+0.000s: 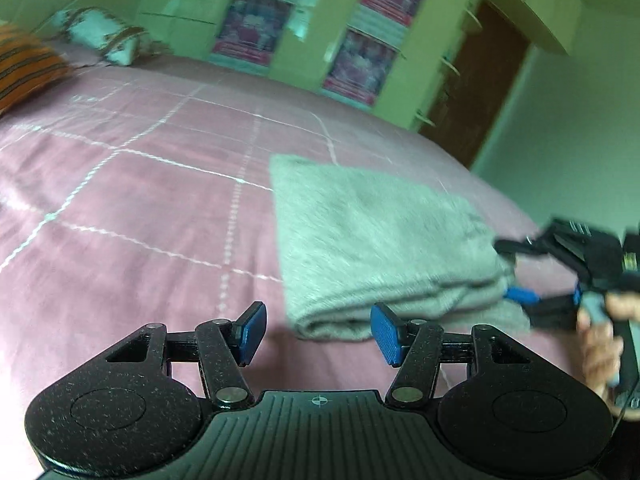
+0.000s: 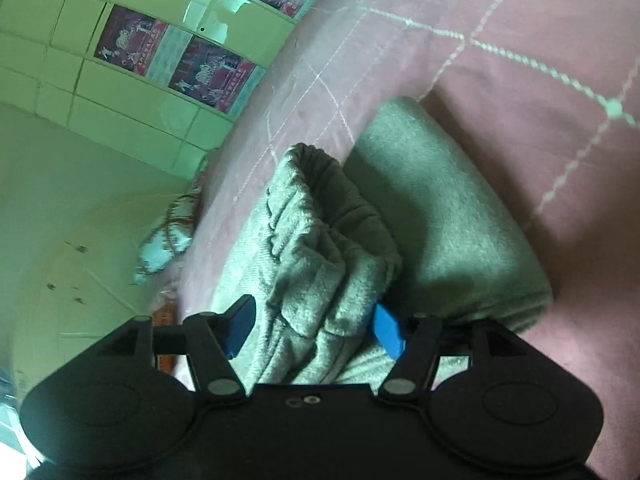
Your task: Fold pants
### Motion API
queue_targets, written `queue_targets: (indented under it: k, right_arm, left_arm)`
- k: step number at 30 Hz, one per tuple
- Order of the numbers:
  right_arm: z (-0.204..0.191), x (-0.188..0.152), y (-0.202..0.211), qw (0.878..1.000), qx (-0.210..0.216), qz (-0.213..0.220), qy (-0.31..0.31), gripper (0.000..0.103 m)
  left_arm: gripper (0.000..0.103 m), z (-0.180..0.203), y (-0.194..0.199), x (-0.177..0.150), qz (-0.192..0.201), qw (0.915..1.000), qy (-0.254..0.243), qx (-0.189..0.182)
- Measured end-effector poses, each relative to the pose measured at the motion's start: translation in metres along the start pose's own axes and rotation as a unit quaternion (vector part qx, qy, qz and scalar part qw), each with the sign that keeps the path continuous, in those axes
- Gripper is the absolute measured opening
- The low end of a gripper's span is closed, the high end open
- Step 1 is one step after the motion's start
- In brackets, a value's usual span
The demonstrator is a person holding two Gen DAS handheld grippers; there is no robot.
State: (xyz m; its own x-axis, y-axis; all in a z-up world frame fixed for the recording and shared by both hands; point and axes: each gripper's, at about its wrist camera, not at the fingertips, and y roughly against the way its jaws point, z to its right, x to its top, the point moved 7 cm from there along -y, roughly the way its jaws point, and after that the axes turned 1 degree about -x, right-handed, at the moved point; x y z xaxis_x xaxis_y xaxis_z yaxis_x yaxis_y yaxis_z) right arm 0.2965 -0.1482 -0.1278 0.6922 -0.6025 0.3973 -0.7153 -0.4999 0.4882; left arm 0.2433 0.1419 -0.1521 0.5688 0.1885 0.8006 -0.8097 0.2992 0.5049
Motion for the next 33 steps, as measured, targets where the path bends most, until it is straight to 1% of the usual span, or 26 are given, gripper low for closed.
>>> queue_targets:
  k: [1, 4, 5, 6, 7, 8, 10, 11, 13, 14, 15, 16, 18, 19, 21, 22, 23, 25, 26, 27, 28, 29, 30, 31, 33]
  right_arm:
    - [0.0, -0.001, 0.001, 1.0, -0.004, 0.004, 0.003, 0.046]
    - [0.002, -0.003, 0.001, 1.0, -0.004, 0.006, 0.003, 0.047]
    - [0.003, -0.003, 0.0, 1.0, -0.005, 0.004, 0.003, 0.049]
    - [0.003, -0.003, -0.004, 1.0, -0.008, -0.001, 0.001, 0.053]
    - [0.003, -0.003, -0.007, 1.0, -0.01, -0.006, 0.001, 0.059]
    - [0.0, -0.002, -0.011, 1.0, -0.011, -0.011, 0.005, 0.063]
    - [-0.008, -0.001, -0.017, 0.998, -0.044, -0.014, 0.037, 0.034]
    - [-0.017, -0.001, -0.016, 0.997, -0.046, -0.013, 0.055, 0.032]
    - [-0.052, 0.0, -0.006, 0.994, -0.019, 0.008, 0.109, 0.03]
    - [-0.068, 0.0, 0.0, 0.992, -0.005, 0.016, 0.123, 0.03]
    - [-0.086, 0.001, 0.005, 0.991, 0.013, 0.023, 0.131, 0.029]
    - [-0.102, 0.003, 0.011, 0.99, 0.03, 0.026, 0.136, 0.029]
    - [-0.13, 0.005, 0.021, 0.986, 0.057, 0.031, 0.154, 0.028]
    - [-0.143, 0.009, 0.031, 0.983, 0.072, 0.04, 0.166, 0.028]
    - [-0.151, 0.019, 0.05, 0.98, 0.085, 0.068, 0.168, 0.027]
    - [-0.145, 0.025, 0.06, 0.979, 0.078, 0.085, 0.168, 0.027]
    - [-0.132, 0.03, 0.067, 0.979, 0.061, 0.1, 0.166, 0.027]
    - [-0.085, 0.033, 0.068, 0.984, 0.015, 0.107, 0.144, 0.027]
    - [-0.054, 0.031, 0.061, 0.987, -0.02, 0.098, 0.124, 0.027]
    - [-0.019, 0.027, 0.047, 0.99, -0.063, 0.075, 0.098, 0.027]
    - [0.013, 0.02, 0.032, 0.992, -0.099, 0.034, 0.068, 0.027]
    - [0.03, 0.016, 0.028, 0.995, -0.09, 0.022, 0.046, 0.027]
    - [0.035, 0.016, 0.032, 0.997, -0.063, 0.035, 0.038, 0.027]
    - [0.033, 0.015, 0.035, 0.997, -0.057, 0.037, 0.042, 0.028]
    - [0.028, 0.017, 0.037, 0.997, -0.059, 0.034, 0.045, 0.028]
  left_arm:
    - [0.057, 0.003, -0.004, -0.002, -0.009, 0.9999, -0.011, 0.001]
    - [0.057, 0.006, -0.008, -0.006, -0.018, 0.9996, -0.018, 0.008]
    - [0.057, 0.005, -0.01, -0.004, -0.016, 0.9997, -0.016, 0.009]
    - [0.057, 0.004, -0.01, -0.002, -0.012, 0.9998, -0.012, 0.01]
    - [0.057, 0.003, -0.012, -0.002, -0.011, 0.9999, -0.007, 0.011]
    - [0.057, 0.003, -0.012, -0.001, -0.01, 0.9999, -0.003, 0.011]
    - [0.057, 0.004, -0.013, -0.001, -0.009, 0.9999, 0.0, 0.013]
    - [0.057, 0.003, -0.015, -0.001, -0.008, 0.9999, 0.002, 0.013]
    - [0.058, 0.007, -0.019, -0.001, -0.005, 0.9999, 0.003, 0.014]
    - [0.06, 0.007, -0.021, -0.001, -0.006, 0.9998, 0.004, 0.018]
    - [0.06, 0.005, -0.024, -0.001, -0.006, 0.9997, 0.001, 0.023]
    - [0.06, 0.001, -0.027, 0.0, -0.005, 0.9992, 0.004, 0.039]
    - [0.06, -0.009, -0.025, 0.004, 0.011, 0.9981, 0.032, 0.051]
    - [0.061, -0.012, -0.023, 0.005, 0.018, 0.9978, 0.041, 0.048]
    - [0.066, -0.009, -0.021, 0.005, 0.026, 0.9978, 0.043, 0.044]
    - [0.066, -0.006, -0.02, 0.005, 0.027, 0.998, 0.038, 0.043]
    - [0.066, -0.004, -0.021, 0.004, 0.026, 0.9981, 0.034, 0.044]
    - [0.068, -0.004, -0.024, 0.001, 0.02, 0.9982, 0.034, 0.045]
    - [0.068, -0.003, -0.025, -0.001, 0.016, 0.9984, 0.033, 0.044]
    - [0.07, -0.003, -0.027, -0.002, 0.012, 0.9985, 0.028, 0.046]
    - [0.07, -0.003, -0.027, -0.002, 0.011, 0.9986, 0.025, 0.047]
    - [0.07, -0.002, -0.027, -0.002, 0.01, 0.9985, 0.024, 0.049]
    - [0.07, -0.003, -0.026, -0.004, 0.009, 0.9984, 0.025, 0.05]
    - [0.07, -0.003, -0.024, -0.004, 0.01, 0.9983, 0.028, 0.05]
    - [0.07, -0.004, -0.024, -0.004, 0.012, 0.9982, 0.031, 0.05]
